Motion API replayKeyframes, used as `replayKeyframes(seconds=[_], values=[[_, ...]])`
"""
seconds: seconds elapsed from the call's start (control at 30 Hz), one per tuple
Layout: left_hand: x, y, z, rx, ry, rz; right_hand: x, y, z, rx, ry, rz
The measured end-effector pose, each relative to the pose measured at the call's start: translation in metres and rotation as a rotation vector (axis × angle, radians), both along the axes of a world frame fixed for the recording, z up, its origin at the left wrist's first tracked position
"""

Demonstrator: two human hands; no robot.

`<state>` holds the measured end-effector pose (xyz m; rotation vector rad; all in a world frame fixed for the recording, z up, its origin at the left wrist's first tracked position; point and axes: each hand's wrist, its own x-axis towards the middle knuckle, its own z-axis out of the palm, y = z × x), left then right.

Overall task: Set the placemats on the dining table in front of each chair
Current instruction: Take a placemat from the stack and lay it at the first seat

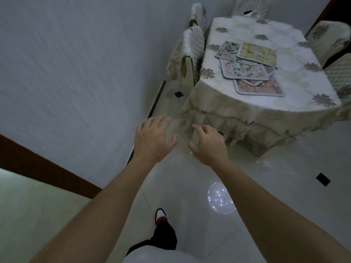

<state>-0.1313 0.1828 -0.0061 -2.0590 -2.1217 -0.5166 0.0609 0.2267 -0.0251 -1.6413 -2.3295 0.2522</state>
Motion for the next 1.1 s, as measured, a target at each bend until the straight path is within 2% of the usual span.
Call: replayKeyframes(seconds=[0.3,0.67,0.8,1.1], values=[[-0.091,0.112,0.013,-0.028,-0.025,0.009,-0.088,0.118,0.009,-0.036,-0.015,0.019],[-0.133,0.257,0.007,-0.049,0.029,-0.042,-0.133,0.251,0.002,-0.032,0.024,-0.008],[-0.141,0.329,0.005,-0.041,0.044,-0.039,-0.141,0.322,0.000,-0.007,0.007,-0.002],[-0.151,0.508,0.027,-0.025,0.076,-0.002,-0.159,0.513,0.023,0.056,0.097,-0.016]])
